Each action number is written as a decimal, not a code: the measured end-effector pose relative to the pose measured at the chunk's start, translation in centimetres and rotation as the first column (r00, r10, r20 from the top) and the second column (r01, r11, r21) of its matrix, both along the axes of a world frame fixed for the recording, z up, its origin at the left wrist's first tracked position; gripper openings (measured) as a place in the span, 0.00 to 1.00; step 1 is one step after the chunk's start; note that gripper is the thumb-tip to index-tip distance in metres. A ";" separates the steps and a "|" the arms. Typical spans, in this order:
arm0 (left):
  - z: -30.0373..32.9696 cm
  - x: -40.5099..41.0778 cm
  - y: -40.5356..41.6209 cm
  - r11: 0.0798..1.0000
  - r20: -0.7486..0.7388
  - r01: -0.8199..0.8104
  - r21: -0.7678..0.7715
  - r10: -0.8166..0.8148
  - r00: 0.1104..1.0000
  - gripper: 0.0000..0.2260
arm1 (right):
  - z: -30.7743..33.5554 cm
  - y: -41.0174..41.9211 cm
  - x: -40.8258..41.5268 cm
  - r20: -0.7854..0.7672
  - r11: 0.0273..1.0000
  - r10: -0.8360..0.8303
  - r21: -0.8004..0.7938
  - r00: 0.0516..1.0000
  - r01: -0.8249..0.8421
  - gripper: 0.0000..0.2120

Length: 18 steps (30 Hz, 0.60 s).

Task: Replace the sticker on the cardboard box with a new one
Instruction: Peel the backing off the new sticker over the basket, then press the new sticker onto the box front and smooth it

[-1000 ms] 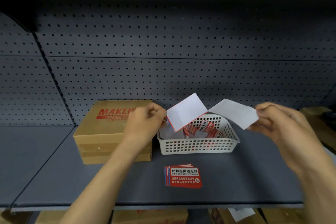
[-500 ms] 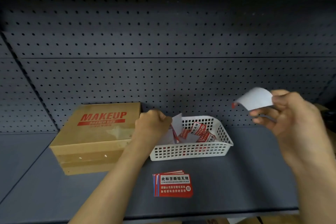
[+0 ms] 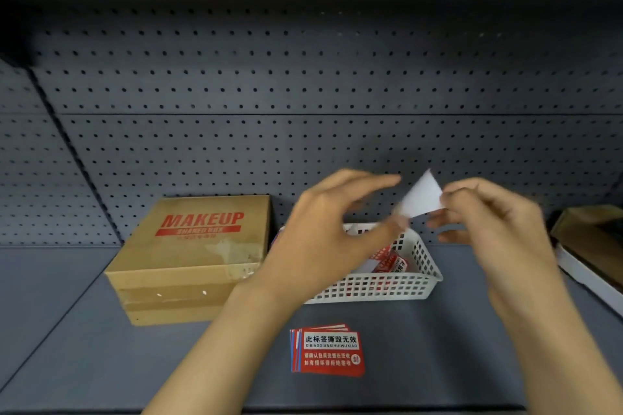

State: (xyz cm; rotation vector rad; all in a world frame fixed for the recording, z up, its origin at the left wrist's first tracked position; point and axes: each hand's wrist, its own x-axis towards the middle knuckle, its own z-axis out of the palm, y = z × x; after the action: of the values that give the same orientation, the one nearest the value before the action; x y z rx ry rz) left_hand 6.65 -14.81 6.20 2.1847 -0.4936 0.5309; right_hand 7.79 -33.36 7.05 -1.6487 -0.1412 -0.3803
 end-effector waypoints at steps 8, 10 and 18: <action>-0.4 -2.1 0.4 0.972 0.018 -0.135 -0.190 0.141 0.990 0.16 | 0.5 3.5 -1.9 0.119 0.981 0.174 -0.113 0.977 -0.161 0.09; -0.3 -2.7 1.2 0.942 -0.063 -0.171 -0.288 0.159 0.985 0.11 | 0.6 3.9 -2.6 0.136 0.970 0.224 -0.122 0.965 -0.208 0.07; 0.8 -5.5 3.8 0.606 -0.265 -0.154 -0.780 -0.097 0.959 0.10 | -0.2 5.4 -3.5 0.115 0.988 0.116 -0.116 0.987 -0.103 0.11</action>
State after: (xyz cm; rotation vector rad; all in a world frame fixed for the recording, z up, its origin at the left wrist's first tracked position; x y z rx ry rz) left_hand 1.19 -11.02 6.98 1.3434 -0.0176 0.3402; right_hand 4.27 -28.01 6.88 -1.7177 -0.3481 -0.3949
